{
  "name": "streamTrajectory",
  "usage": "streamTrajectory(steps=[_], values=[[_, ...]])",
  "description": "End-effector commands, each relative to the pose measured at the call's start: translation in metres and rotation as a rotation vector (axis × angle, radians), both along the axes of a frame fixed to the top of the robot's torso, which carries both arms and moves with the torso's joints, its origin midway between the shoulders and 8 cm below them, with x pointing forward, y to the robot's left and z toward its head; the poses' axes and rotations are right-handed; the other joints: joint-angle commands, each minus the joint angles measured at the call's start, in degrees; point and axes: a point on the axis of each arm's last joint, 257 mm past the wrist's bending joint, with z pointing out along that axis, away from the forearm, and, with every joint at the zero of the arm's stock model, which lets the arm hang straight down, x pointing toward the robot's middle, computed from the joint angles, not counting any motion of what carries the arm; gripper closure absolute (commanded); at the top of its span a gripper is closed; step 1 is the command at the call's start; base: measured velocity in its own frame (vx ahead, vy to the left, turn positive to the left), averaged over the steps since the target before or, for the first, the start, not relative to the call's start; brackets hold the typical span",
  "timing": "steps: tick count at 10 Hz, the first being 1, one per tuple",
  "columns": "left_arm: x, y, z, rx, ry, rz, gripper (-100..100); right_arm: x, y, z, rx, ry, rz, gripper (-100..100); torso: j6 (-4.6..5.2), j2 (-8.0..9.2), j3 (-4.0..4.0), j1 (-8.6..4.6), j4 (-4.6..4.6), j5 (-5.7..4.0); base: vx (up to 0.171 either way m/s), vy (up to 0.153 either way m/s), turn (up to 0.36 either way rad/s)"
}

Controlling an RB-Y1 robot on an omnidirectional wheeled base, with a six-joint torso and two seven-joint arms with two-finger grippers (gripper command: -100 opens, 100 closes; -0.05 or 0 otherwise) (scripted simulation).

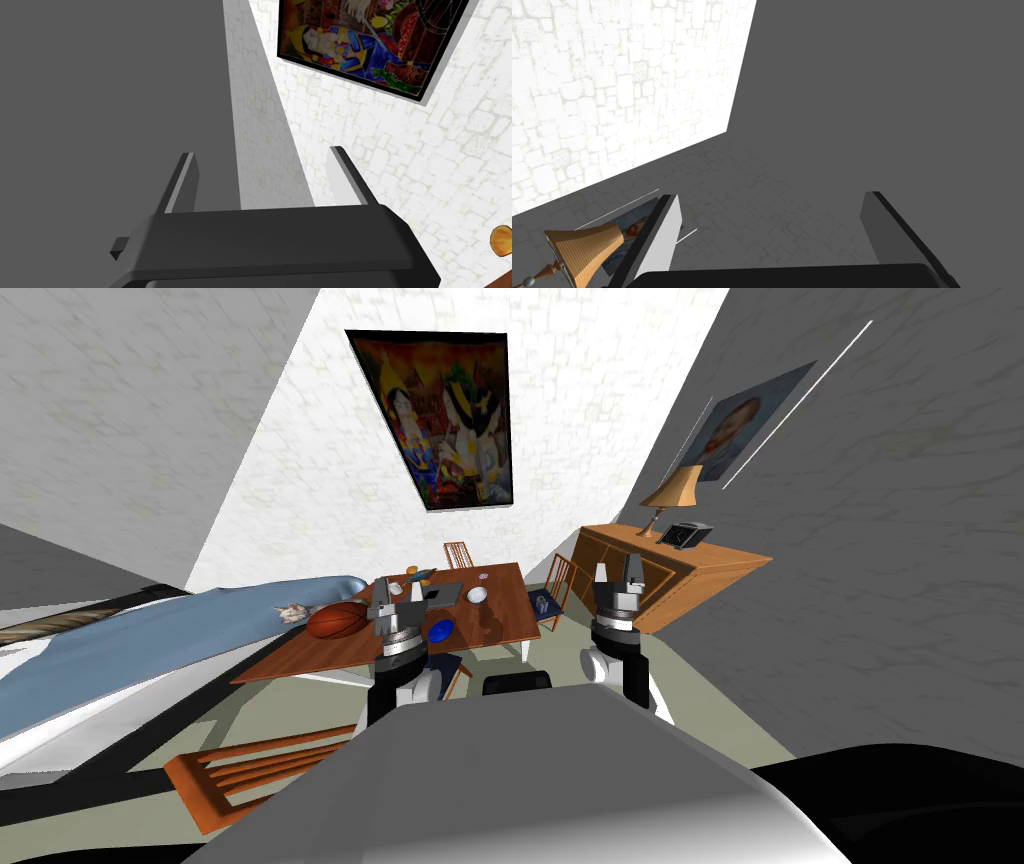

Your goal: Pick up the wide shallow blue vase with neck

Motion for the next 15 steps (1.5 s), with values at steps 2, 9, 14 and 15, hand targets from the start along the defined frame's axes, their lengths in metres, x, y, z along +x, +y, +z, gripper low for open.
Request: streamTrajectory(steps=[2, 9, 14, 15], values=[[0.012, -0.004, -0.008, 0.033, 0.034, -0.046, -100, 0.000, 0.000, 0.000, 0.000, 0.000, 0.000, 0, -0.01, 0.01, 0.00, 0.00, 0.00, 0.00, -0.006, -0.007, 0.062], [0.078, 0.016, -0.051, -0.037, 0.195, -0.132, -100, 0.000, 0.000, 0.000, 0.000, 0.000, 0.000, 0, -0.01, 0.04, 0.02, -0.04, 0.01, 0.00, -0.017, -0.014, 0.105], [0.137, 0.043, -0.082, -0.190, 0.318, -0.171, -100, 0.000, 0.000, 0.000, 0.000, 0.000, 0.000, 0, 0.00, 0.01, 0.01, -0.01, 0.00, 0.00, -0.016, -0.005, 0.099], [0.143, 0.045, -0.093, -0.197, 0.347, -0.166, -100, 0.000, 0.000, 0.000, 0.000, 0.000, 0.000, 0, -0.01, 0.02, 0.01, -0.01, 0.00, 0.00, -0.014, -0.005, 0.050]])
